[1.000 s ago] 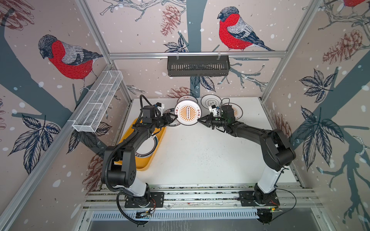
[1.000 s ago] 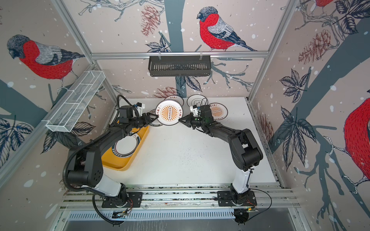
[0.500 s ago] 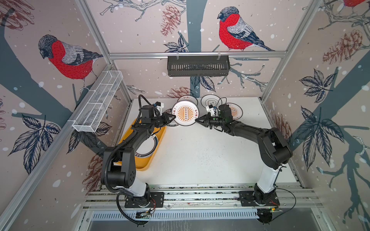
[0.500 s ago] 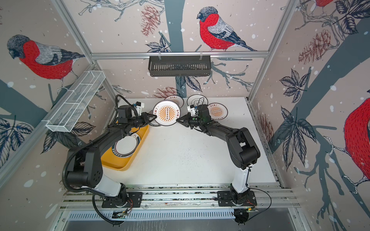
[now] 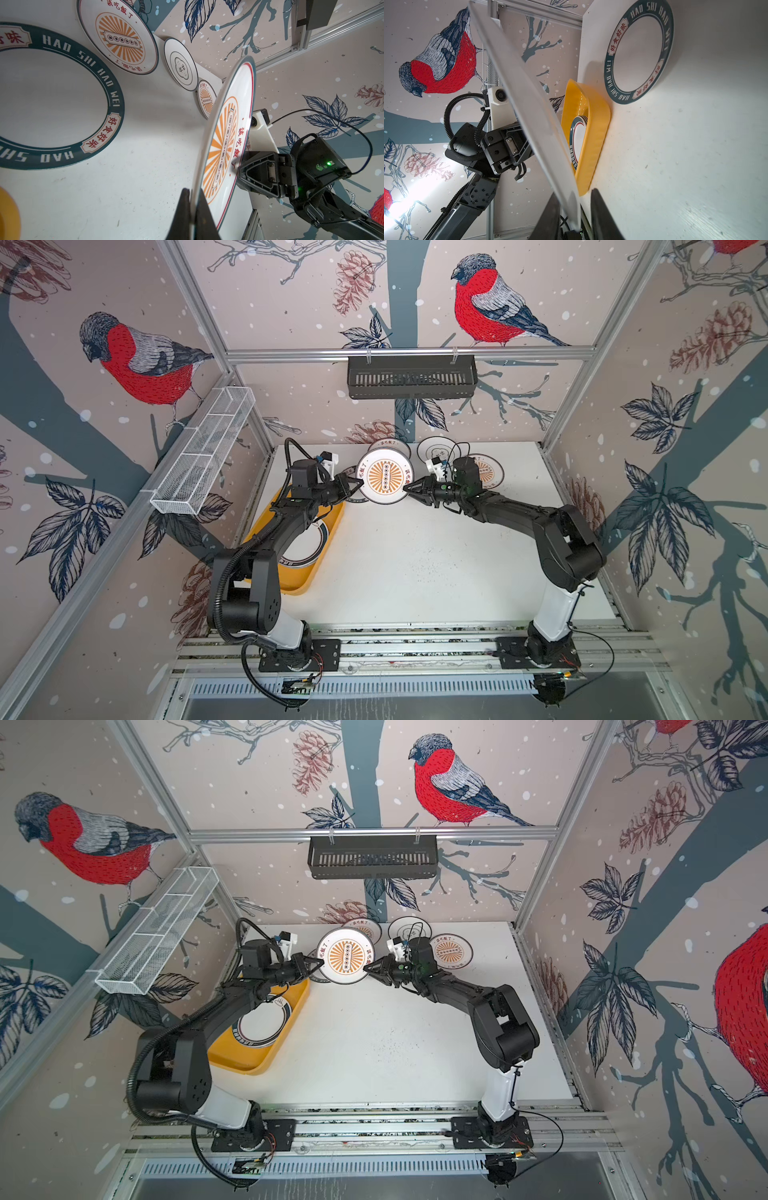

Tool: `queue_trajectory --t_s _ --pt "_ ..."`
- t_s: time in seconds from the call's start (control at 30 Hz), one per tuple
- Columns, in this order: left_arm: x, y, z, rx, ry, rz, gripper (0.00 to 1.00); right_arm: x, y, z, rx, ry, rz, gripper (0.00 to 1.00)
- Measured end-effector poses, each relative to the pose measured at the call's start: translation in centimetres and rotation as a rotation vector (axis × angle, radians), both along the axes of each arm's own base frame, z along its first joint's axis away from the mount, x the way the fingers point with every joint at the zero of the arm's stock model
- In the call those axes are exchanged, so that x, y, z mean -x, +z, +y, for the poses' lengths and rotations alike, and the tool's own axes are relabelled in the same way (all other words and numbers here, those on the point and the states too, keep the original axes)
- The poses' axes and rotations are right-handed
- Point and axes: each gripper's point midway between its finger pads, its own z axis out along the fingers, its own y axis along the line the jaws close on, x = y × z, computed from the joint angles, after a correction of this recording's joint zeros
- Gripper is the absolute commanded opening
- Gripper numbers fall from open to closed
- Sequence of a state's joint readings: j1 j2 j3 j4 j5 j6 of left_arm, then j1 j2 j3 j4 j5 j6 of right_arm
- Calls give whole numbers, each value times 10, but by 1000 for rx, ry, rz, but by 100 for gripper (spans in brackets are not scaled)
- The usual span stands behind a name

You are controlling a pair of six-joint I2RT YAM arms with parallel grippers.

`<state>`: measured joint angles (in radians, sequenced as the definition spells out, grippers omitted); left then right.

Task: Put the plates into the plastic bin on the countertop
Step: 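Grasp the plate rim with the left gripper while the right gripper holds it, then carry the plate over the yellow bin with the left gripper while the right gripper withdraws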

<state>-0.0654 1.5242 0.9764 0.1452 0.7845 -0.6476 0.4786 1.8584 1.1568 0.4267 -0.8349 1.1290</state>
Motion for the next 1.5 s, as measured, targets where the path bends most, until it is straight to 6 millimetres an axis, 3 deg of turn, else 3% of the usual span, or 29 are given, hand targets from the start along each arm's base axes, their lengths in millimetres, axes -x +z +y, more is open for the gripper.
queue_trajectory --t_s 0.23,0.53,0.73,0.9,1.5 --pt "0 -1 7 11 16 9 0 -6 13 -8 13 -46 -52 62" --pt "0 5 17 32 37 10 0 -17 15 -30 55 -146 -84 82" --pt "-2 6 25 32 56 7 0 -26 25 -58 110 -248 -134 94" --pt "-3 6 29 30 66 6 0 -30 38 -85 156 -336 -197 100" --pt "-10 8 42 6 102 -15 0 -36 55 -163 265 -581 -279 100"
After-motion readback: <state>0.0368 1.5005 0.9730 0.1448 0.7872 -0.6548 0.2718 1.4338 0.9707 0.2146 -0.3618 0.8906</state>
